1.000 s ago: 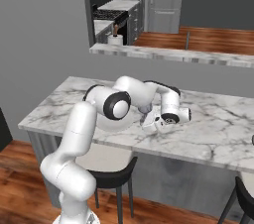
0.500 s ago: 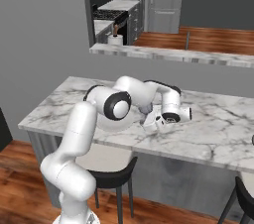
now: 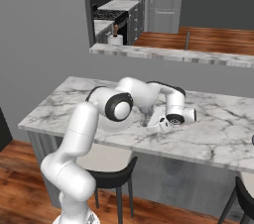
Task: Retrieve the wine glasses from the counter and place one next to each plate.
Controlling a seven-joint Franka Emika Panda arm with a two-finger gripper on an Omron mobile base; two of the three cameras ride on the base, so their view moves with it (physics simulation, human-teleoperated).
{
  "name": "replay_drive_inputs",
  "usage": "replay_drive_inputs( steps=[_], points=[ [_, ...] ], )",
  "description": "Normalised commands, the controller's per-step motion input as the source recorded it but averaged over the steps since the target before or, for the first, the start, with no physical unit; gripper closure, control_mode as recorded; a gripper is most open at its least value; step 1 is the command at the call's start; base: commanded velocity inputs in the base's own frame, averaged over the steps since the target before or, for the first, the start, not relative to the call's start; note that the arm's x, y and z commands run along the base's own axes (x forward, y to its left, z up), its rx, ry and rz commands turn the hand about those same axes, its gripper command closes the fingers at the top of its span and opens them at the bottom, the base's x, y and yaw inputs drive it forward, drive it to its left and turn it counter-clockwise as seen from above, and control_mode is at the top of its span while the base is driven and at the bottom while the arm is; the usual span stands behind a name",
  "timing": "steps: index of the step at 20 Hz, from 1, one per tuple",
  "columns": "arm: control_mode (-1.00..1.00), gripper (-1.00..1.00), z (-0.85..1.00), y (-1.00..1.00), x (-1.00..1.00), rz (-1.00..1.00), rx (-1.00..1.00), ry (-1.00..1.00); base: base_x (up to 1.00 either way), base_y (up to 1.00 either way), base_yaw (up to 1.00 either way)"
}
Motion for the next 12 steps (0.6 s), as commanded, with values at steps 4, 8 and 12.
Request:
replay_drive_inputs(
  steps=[4, 8, 12],
  points=[
    [-1.00, -1.00, 0.00, -0.21, 0.00, 0.00, 0.00, 0.00, 0.00, 0.00, 0.00],
    [-1.00, -1.00, 0.10, -0.24, -0.19, -0.03, 0.00, -0.03, 0.00, 0.00, 0.00],
    [-1.00, -1.00, 0.36, 0.00, -0.68, 0.00, 0.00, -0.16, 0.00, 0.00, 0.00]
  ],
)
